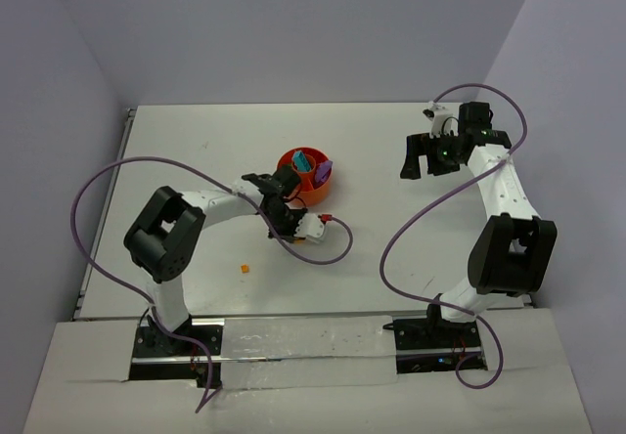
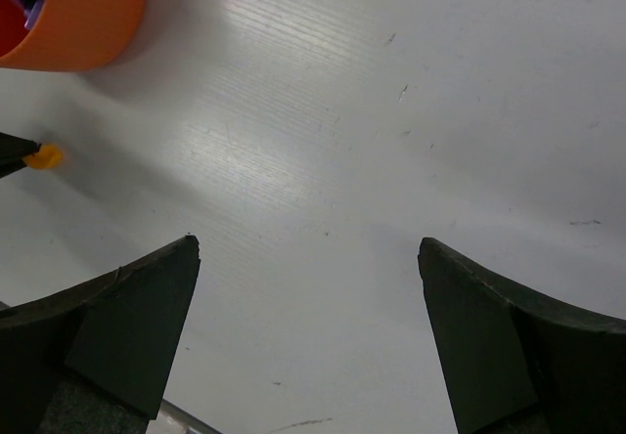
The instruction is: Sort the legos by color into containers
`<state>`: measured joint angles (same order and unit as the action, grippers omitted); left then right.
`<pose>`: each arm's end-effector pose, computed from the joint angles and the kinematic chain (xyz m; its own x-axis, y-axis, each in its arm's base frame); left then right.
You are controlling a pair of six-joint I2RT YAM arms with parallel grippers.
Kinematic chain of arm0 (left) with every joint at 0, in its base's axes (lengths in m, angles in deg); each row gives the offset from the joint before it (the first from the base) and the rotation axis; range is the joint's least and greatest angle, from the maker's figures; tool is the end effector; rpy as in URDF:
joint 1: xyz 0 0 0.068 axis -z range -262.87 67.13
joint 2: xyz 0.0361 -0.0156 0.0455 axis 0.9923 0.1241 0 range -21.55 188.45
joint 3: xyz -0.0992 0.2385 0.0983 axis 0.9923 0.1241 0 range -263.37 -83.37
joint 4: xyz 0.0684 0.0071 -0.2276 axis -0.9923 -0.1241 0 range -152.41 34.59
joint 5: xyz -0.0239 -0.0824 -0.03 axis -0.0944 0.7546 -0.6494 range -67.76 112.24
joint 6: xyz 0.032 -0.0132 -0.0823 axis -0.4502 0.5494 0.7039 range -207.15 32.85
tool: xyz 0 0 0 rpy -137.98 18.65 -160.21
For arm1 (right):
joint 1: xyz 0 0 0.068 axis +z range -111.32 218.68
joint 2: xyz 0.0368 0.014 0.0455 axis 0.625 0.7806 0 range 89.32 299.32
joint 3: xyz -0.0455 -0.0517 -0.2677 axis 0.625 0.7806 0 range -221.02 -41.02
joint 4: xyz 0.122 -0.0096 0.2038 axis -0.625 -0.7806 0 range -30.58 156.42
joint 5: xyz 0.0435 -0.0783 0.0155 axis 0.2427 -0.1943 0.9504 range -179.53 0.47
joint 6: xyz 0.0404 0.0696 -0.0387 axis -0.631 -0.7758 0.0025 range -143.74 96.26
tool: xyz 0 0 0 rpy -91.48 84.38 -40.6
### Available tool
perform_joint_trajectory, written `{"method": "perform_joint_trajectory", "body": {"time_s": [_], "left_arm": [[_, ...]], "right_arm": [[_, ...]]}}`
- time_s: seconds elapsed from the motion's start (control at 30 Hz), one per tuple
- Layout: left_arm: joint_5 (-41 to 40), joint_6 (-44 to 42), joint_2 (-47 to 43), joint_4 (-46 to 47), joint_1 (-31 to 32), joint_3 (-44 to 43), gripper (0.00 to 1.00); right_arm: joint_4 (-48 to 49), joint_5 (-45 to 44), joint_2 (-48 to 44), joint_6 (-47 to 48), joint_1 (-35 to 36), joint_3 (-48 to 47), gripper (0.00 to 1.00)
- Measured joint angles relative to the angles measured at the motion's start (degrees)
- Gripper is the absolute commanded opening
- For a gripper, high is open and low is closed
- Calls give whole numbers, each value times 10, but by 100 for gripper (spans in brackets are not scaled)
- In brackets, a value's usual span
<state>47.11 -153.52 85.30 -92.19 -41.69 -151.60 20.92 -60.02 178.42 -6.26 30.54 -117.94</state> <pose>0.2363 -0.2514 0.1381 0.3285 0.8170 -0.4738 0.9387 -0.3380 0.0679 0.3219 -0.0065 0.2725 -0.7566 -0.1557 -0.6351 -0.3823 0.8933 0.2365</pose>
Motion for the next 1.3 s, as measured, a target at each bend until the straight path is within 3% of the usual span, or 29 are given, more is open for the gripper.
{"method": "perform_joint_trajectory", "body": {"time_s": [0.27, 0.5, 0.83, 1.3], "left_arm": [[34, 36, -73, 21, -24, 26, 0], [83, 84, -145, 30, -85, 18, 0], [99, 125, -141, 14, -130, -76, 3], [24, 77, -103, 51, -119, -81, 6]], "right_arm": [[0, 3, 3, 0, 0, 0, 99], [0, 8, 4, 0, 0, 0, 99], [5, 16, 14, -10, 0, -12, 99], [5, 16, 17, -14, 0, -15, 99]]}}
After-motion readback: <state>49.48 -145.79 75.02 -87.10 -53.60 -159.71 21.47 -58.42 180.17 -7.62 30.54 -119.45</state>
